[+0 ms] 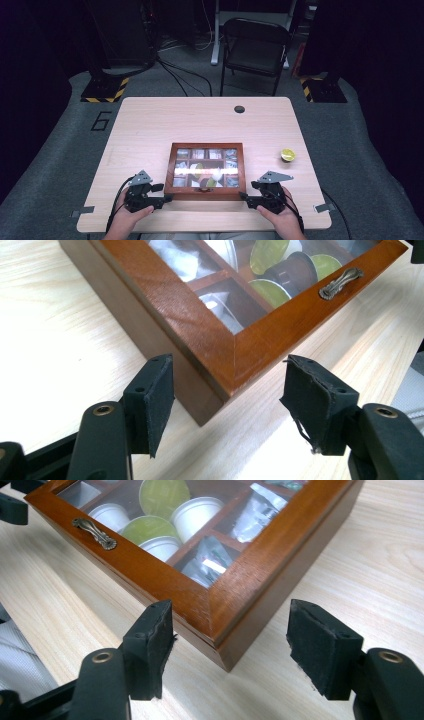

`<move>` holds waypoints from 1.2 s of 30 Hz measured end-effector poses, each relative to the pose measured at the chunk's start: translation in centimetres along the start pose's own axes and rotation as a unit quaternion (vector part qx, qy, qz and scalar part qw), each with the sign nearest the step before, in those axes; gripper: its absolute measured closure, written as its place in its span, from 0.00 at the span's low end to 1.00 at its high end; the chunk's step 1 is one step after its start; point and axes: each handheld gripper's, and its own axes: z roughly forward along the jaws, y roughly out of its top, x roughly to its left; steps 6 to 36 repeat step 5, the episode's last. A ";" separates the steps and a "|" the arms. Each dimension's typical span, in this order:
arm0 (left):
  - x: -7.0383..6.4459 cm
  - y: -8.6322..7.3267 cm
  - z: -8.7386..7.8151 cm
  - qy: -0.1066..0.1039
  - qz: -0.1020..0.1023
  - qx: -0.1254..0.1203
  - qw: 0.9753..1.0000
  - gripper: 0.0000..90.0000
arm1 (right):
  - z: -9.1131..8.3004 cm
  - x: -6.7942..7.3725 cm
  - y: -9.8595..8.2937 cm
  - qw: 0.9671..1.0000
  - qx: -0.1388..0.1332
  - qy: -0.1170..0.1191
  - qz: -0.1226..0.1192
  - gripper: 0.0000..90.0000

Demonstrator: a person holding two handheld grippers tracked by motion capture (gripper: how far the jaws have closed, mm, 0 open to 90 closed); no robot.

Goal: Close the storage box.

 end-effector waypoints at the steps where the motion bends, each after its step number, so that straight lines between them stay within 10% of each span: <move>1: 0.0 0.0 -0.1 0.000 -0.002 -0.001 1.000 0.41 | -0.2 -0.2 -0.1 1.000 -0.002 0.001 0.001 0.38; 36: 0.3 0.1 -0.4 0.009 0.002 -0.010 1.000 0.40 | -0.4 -0.3 -0.2 1.000 -0.007 0.001 0.001 0.36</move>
